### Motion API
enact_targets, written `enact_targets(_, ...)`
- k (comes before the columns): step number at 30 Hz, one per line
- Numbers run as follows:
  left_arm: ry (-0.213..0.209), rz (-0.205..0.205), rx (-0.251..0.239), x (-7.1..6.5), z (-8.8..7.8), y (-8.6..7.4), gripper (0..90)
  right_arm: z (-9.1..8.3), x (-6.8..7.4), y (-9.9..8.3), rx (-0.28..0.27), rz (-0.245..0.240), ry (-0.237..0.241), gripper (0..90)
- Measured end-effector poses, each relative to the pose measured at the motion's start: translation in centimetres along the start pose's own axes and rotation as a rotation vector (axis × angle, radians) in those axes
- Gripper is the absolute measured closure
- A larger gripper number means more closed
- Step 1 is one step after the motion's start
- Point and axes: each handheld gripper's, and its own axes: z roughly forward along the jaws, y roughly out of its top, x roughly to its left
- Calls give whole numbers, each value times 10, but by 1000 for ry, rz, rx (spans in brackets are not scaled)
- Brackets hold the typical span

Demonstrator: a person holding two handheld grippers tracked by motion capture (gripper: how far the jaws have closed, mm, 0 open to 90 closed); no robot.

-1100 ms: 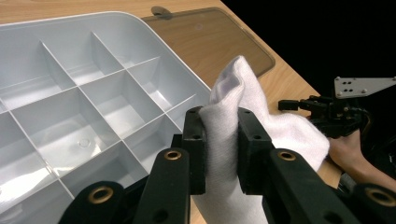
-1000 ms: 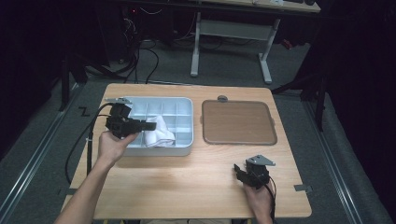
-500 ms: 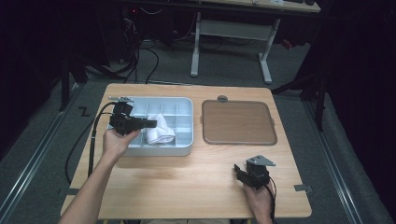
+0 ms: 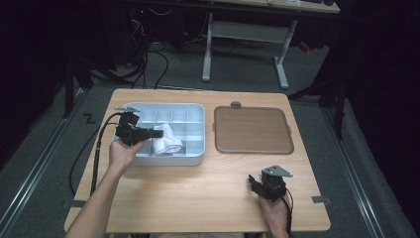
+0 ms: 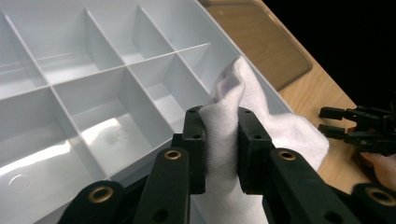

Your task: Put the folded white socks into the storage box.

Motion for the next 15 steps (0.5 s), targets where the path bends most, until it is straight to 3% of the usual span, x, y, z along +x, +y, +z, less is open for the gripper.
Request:
enact_targets(7,63,160,5,0,4,-13,765,0,0,0,0,2,0,445)
enact_targets(15,88,227,20,4,8,-18,764,0,0,0,0,2,1,445)
